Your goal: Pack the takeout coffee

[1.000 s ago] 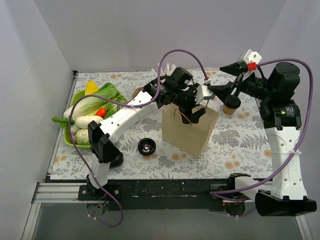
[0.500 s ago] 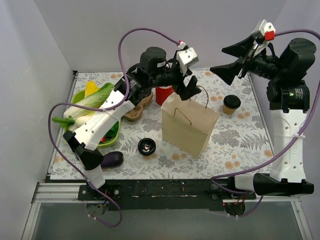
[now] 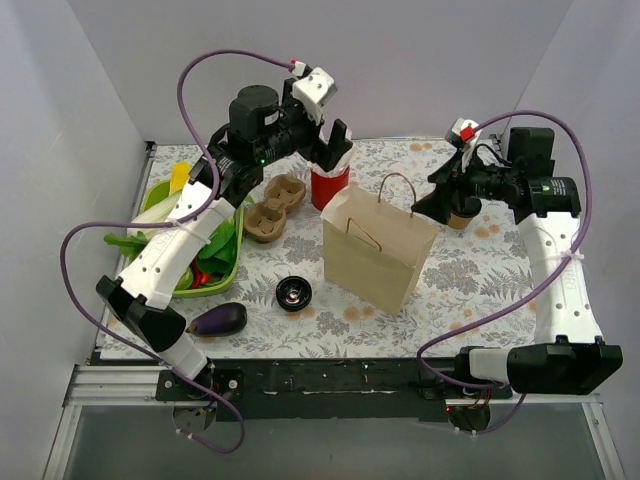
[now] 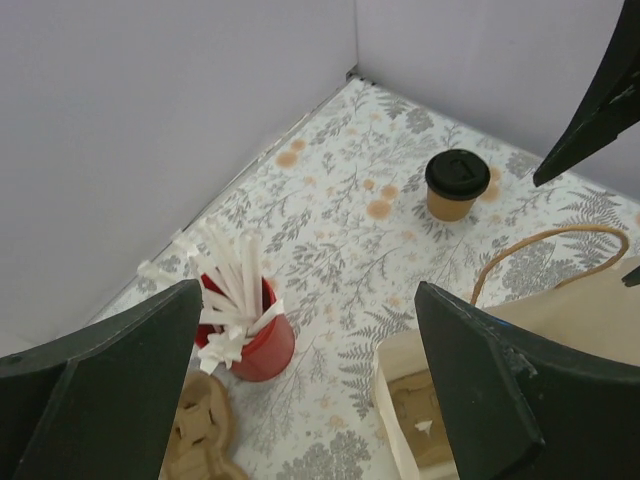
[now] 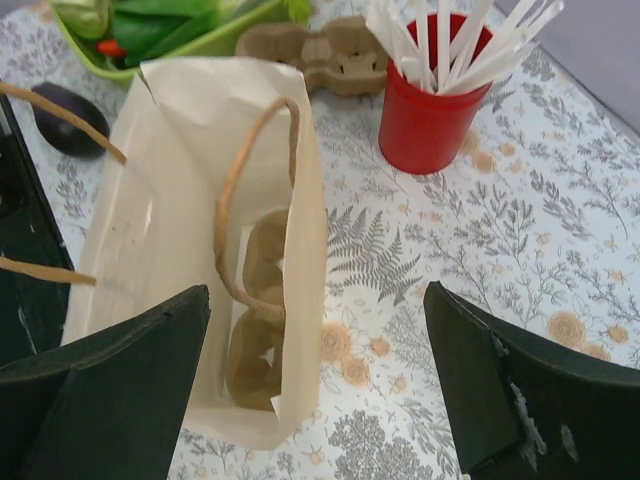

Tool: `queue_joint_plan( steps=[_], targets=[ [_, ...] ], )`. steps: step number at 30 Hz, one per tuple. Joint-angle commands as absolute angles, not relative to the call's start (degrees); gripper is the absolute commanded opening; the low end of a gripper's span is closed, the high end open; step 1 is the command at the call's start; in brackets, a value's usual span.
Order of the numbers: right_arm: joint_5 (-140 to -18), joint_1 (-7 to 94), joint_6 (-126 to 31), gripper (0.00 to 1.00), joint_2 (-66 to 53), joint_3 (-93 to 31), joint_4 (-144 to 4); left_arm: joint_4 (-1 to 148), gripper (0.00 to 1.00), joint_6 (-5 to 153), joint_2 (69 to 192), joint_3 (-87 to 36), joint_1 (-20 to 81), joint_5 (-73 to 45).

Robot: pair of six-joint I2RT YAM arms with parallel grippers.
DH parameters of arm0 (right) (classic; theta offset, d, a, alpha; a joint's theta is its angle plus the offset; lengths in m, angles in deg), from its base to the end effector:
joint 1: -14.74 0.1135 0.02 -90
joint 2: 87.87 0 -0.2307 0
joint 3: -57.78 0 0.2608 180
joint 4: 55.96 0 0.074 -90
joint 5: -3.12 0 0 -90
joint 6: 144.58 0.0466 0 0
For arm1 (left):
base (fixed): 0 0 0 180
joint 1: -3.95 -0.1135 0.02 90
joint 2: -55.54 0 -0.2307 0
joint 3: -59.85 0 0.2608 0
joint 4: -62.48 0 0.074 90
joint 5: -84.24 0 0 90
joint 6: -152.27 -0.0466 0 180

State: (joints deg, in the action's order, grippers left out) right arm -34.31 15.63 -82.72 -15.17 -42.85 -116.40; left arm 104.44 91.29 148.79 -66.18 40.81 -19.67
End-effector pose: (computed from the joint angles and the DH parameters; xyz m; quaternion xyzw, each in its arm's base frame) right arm 0.2675 0.0412 0.4009 -0.4032 0.7076 0.2758 0.5105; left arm 0.2894 -0.2309 0.4660 0.1300 0.7487 -0.4273 0.4899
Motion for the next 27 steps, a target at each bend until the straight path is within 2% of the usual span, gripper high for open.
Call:
queue_joint_plan(
  steps=[1,9,14,15,18,19,25,27],
  targets=[
    [-36.43,16.41,-91.74,0.95,-15.11,-41.65,-121.55,103.02,0.89,90.22,143.87,-61.65,40.78,-16.40],
    [-38.54,20.45,-96.85,0.81,-8.51,-41.74,-127.71,102.93,0.89,89.96,143.51,-59.54,39.81,-15.78],
    [-41.53,22.82,-96.07,0.65,-7.28,-41.82,-126.39,103.20,0.90,89.70,143.69,-59.45,39.11,-15.25],
    [-41.71,23.00,-96.15,0.54,-7.10,-43.31,-126.57,103.37,0.90,89.61,143.60,-59.36,39.02,-15.25],
    [-42.32,23.18,-97.89,0.37,-7.01,-48.31,-128.58,103.37,0.90,89.08,143.25,-58.84,38.67,-14.99],
    [-42.76,23.44,-98.69,0.27,-7.19,-49.55,-129.29,103.29,0.90,88.91,142.99,-58.49,38.67,-14.90],
    [-46.97,30.02,-103.70,0.01,-12.90,-49.75,-128.94,101.88,0.90,88.38,141.14,-54.27,38.05,-14.28],
    [-49.43,34.22,-104.67,0.01,-15.71,-48.08,-128.15,101.88,0.90,88.81,140.88,-53.48,37.88,-14.55]
  ],
)
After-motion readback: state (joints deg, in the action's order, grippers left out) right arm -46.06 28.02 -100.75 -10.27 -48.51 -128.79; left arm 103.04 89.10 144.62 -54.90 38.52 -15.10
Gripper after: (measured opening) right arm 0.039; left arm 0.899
